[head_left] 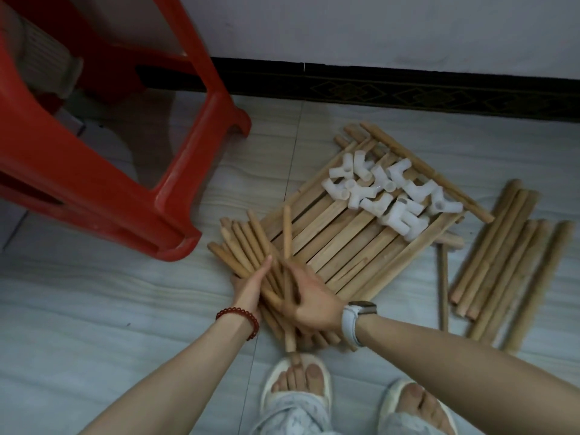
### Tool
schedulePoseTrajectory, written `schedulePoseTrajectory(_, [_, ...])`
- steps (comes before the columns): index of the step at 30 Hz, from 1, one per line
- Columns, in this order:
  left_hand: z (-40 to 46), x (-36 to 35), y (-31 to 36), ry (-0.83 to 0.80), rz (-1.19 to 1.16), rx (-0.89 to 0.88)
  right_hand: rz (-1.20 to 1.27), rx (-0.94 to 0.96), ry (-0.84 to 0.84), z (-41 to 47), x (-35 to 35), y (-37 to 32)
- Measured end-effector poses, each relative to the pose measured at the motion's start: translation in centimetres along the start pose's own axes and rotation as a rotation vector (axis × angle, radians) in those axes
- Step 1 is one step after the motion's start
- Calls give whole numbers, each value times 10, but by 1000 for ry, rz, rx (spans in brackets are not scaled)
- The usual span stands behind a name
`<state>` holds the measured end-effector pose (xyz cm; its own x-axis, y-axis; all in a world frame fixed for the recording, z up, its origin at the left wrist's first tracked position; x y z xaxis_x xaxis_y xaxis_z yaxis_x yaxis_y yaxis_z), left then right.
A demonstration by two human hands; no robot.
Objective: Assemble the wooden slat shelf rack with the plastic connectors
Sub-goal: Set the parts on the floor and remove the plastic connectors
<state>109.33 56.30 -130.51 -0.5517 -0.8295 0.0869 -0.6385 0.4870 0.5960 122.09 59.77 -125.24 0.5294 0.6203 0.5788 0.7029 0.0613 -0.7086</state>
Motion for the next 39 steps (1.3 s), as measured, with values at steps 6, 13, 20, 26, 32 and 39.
schedulePoseTrajectory(6, [4, 6, -1, -62, 43, -25, 208, -265, -60, 26, 5, 12])
schedulePoseTrajectory(13, [14, 21, 4, -179, 49, 41, -246, -8, -151, 10, -31, -22])
schedulePoseTrajectory(20, [27, 61, 19, -28, 145, -56, -357, 75, -338, 15, -63, -57])
schedulePoseTrajectory(26, [21, 88, 39, 319, 520, -398, -187, 98, -347, 18, -86, -68])
schedulePoseTrajectory(32, [19, 99, 44, 300, 914, -578, -197, 122, -156, 12, -75, -51])
schedulePoseTrajectory(39, [21, 102, 24, 165, 1337, -597, 80, -2, -112, 13, -80, -61])
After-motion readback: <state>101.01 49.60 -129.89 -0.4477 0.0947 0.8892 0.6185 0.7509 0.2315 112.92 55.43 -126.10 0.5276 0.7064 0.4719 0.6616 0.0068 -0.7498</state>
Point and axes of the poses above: each hand's wrist, its own z-axis towards the middle knuckle, its own x-axis out of the back of the hand, y = z × x, the point moved 4 cm from there along z, towards the middle knuckle, and after that the axes turned 13 degrees about y, right-handed, at the moved point
